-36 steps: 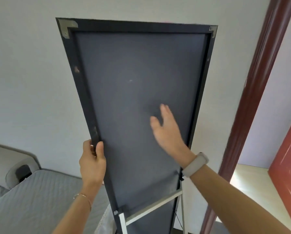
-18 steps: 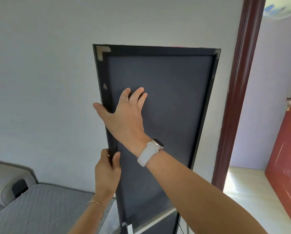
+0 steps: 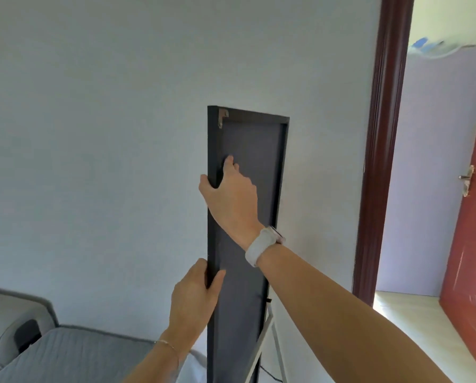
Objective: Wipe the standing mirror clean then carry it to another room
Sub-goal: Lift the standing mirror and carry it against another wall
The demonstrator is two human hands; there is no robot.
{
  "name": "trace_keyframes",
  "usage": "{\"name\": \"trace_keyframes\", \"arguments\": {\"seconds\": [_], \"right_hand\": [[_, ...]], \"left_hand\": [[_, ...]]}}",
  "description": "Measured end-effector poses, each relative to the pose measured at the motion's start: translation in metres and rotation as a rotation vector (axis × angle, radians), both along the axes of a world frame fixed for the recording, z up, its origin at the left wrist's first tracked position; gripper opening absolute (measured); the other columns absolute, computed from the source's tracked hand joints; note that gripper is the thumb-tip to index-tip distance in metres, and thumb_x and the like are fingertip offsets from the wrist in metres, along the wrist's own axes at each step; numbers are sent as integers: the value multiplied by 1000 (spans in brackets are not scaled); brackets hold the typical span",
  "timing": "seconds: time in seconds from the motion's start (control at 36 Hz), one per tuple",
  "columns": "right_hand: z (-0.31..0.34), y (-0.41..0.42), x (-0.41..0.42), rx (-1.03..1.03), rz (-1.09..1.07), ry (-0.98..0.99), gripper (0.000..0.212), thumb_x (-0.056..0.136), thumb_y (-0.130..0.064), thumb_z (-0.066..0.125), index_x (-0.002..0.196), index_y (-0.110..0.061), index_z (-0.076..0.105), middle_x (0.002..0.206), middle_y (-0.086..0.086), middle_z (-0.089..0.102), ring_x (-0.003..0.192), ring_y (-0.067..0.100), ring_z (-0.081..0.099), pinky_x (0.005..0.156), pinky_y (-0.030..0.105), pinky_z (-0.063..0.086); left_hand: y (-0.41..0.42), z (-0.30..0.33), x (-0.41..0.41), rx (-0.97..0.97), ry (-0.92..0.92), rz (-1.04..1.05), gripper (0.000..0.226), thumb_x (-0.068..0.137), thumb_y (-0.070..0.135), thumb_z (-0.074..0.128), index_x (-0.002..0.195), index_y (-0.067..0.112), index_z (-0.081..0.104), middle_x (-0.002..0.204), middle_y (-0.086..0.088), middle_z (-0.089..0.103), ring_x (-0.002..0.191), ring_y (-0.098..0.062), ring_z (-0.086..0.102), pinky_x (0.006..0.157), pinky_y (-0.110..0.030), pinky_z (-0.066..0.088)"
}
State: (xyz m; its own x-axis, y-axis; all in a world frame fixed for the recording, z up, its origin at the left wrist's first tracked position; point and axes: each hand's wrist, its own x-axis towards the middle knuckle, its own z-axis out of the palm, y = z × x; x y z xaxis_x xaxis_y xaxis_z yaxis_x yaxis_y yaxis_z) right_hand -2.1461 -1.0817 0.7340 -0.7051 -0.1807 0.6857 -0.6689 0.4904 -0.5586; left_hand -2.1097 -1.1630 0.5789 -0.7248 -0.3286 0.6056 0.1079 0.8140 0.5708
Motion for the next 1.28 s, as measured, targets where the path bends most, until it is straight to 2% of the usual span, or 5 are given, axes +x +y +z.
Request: {"name": "trace_keyframes", "arguments": {"seconds": [0.17, 0.36, 0.56, 0.92, 1.28], "right_hand": [[1, 27, -19, -102, 92, -18, 46, 89, -26, 47, 130, -6, 43, 80, 3, 62, 61, 14, 53, 71, 27, 49], [5, 58, -37, -169, 221, -125, 22, 85, -15, 51, 66, -21, 43, 56, -7, 43, 49, 9, 40, 50, 14, 36], [14, 69, -61, -135, 299, -189, 19, 88, -12, 50, 103, -2, 54, 99, 27, 63, 75, 35, 60, 73, 39, 53], [13, 43, -79, -103, 323, -94, 19, 84, -14, 49, 93, 2, 51, 73, 11, 56, 59, 22, 51, 58, 33, 47], [26, 46, -92, -14, 382, -109, 21, 84, -11, 50, 97, 6, 51, 75, 11, 51, 64, 20, 49, 58, 33, 44]], "left_hand": [[6, 26, -21, 6, -13, -138, 21, 82, 36, 64, 94, 24, 52, 92, 7, 62, 79, -12, 63, 72, -26, 56], [2, 63, -51, -69, -146, -399, 83, 71, 41, 75, 137, 34, 26, 133, 18, 37, 119, -4, 42, 99, -25, 42], [4, 89, -80, -50, -266, -447, 108, 69, 40, 76, 143, 37, -3, 156, 10, 2, 143, -13, 10, 116, -37, 17], [-21, 88, -84, 14, -273, -425, 104, 39, 77, 70, 116, 67, 1, 141, 26, 14, 133, -3, 20, 113, -38, 27], [-7, 81, -97, -37, -136, -465, 95, 72, 39, 68, 137, 49, -1, 148, 27, 17, 136, 2, 24, 114, -29, 27]]}}
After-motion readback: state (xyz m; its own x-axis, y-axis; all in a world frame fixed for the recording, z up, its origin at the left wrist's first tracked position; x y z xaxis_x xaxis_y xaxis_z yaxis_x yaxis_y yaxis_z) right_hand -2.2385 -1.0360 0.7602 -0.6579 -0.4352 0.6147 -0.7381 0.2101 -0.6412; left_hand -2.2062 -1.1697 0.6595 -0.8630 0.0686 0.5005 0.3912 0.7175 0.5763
